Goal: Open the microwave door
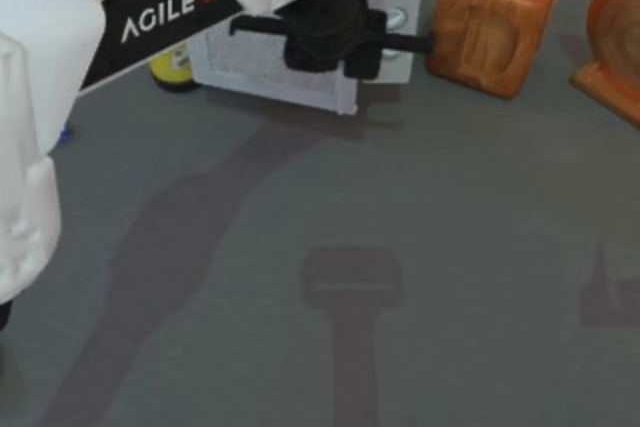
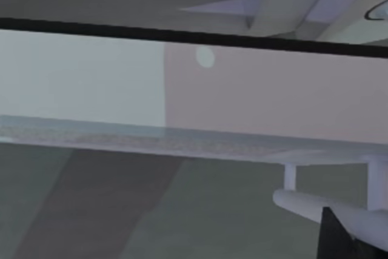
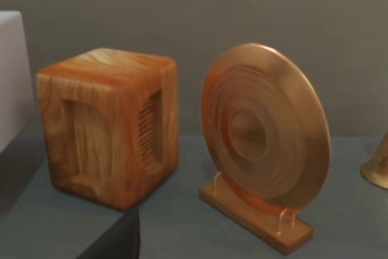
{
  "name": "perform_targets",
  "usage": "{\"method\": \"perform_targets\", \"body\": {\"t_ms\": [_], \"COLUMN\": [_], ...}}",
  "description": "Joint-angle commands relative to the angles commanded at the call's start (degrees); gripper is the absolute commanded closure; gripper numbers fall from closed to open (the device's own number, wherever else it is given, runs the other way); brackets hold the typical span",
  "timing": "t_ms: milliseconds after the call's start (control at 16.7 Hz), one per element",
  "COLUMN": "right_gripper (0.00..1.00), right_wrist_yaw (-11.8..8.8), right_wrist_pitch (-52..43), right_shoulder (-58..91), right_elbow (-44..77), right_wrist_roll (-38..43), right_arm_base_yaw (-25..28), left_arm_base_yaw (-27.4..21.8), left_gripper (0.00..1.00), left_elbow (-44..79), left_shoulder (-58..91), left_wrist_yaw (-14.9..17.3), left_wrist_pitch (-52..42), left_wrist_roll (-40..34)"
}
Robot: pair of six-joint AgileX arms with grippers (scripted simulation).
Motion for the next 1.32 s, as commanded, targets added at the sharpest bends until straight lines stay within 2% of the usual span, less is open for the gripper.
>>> {"method": "perform_targets", "body": {"t_ms": [1020, 1320], "right_gripper": [0.00, 0.00], "right_wrist_yaw": [0.0, 0.0], "right_wrist_pitch": [0.0, 0.0], "right_shoulder": [0.0, 0.0], "right_elbow": [0.0, 0.0], "right_wrist_roll": [0.0, 0.0], "right_arm_base_yaw": [0.0, 0.0], "left_arm_base_yaw": [0.0, 0.1], "left_gripper": [1.00, 1.00], "left_elbow": [0.0, -2.5], "left_shoulder": [0.0, -1.6], "left_wrist_yaw": [0.0, 1.0], "left_wrist_pitch": [0.0, 1.3], "left_wrist_roll": [0.0, 1.5]}}
